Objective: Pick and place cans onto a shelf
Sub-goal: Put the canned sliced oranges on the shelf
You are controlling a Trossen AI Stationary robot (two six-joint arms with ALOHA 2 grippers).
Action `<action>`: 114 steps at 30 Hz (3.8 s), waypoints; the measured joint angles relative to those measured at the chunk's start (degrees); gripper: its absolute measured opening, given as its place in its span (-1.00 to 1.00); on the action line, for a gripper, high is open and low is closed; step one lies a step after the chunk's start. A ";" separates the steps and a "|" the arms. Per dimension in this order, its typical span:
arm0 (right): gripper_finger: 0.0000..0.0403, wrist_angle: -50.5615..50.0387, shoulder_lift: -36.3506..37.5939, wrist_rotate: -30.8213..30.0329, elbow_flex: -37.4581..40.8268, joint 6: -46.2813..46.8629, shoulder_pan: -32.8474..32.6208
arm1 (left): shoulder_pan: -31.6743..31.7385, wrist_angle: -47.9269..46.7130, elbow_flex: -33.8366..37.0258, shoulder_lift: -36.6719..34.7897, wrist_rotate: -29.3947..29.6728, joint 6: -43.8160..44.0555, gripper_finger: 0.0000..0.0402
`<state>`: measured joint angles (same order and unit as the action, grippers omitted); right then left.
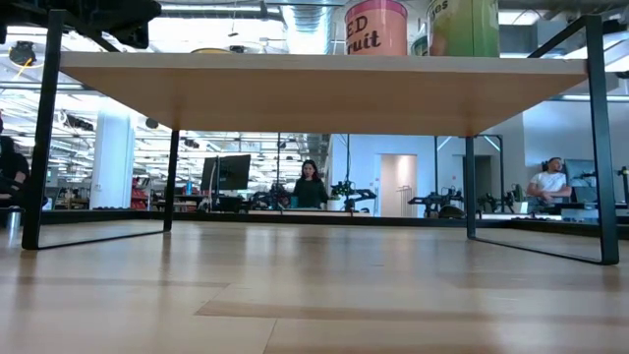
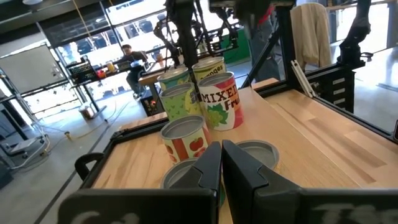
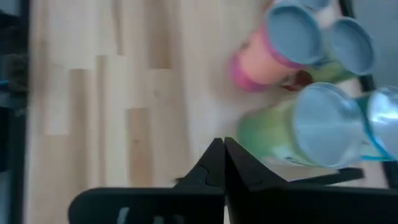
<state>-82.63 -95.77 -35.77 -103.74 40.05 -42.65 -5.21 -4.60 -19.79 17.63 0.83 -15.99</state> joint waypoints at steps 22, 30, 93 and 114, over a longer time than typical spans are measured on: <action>-0.99 77.95 25.18 13.47 54.61 -26.31 -3.02 | 0.00 0.11 0.00 0.00 -0.01 0.69 -0.98; -0.99 83.67 45.87 7.58 71.99 -35.20 -2.26 | 0.00 0.15 0.00 0.00 -0.03 1.61 -0.98; -0.95 86.33 95.60 24.13 103.32 -45.94 40.54 | -13.47 -7.57 -9.81 12.83 8.57 8.65 -0.98; -0.95 85.48 95.62 23.81 103.38 -44.91 40.52 | -38.93 -54.55 -41.14 48.52 13.98 47.56 -0.98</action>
<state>2.85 -0.14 -11.97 -0.36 -4.85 -2.13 -44.14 -59.15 -60.93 66.15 14.81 31.57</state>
